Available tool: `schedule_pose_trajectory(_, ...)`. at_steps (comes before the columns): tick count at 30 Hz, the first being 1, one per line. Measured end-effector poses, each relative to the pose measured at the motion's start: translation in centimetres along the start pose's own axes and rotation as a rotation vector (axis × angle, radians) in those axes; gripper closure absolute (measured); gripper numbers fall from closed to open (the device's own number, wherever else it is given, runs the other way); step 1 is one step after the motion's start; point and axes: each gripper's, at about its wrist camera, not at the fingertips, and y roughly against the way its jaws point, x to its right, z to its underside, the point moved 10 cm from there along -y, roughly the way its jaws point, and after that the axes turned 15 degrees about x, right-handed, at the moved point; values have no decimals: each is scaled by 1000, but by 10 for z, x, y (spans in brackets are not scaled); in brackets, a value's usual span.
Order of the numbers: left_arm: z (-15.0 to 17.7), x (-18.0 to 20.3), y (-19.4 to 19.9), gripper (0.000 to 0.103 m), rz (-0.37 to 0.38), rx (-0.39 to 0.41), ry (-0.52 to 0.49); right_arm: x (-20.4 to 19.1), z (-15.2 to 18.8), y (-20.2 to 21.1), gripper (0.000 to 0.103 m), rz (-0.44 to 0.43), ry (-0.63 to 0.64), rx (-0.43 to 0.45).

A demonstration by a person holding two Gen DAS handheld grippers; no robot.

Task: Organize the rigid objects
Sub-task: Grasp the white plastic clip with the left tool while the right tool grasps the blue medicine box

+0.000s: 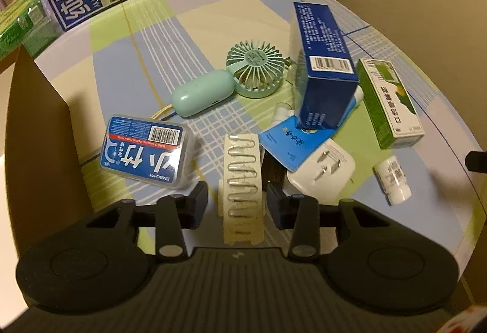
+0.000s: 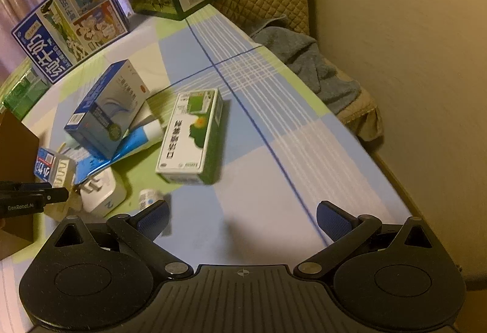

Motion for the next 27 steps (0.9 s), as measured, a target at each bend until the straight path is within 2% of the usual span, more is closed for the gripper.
schedule_pose_trajectory(4,-2,0,-8,73,-20,-5,16,1,-12,-10,2,-28,23,-2)
schedule_pose_trajectory(6,-3,2,-10,79,-19,0,24,-1,-16,-14,2,-45,38,-8)
schedule_pose_trajectory(11,-2,1,-9,80,-35,17,46,-13,-21,-20,2,-89,69,-18)
schedule_pose_trajectory(16,2,-5,7,80,-68,47,69,-39,-30,-21,2,-154,108,-3)
schedule_pose_trajectory(21,5,-17,31,80,-101,82,148,-84,-41,-19,3,-245,169,33)
schedule_pose_trajectory(23,2,-23,41,80,-115,102,171,-102,-43,-22,5,-276,193,41)
schedule_pose_trajectory(27,-8,-33,56,80,-144,136,192,-138,-42,-31,18,-335,238,47)
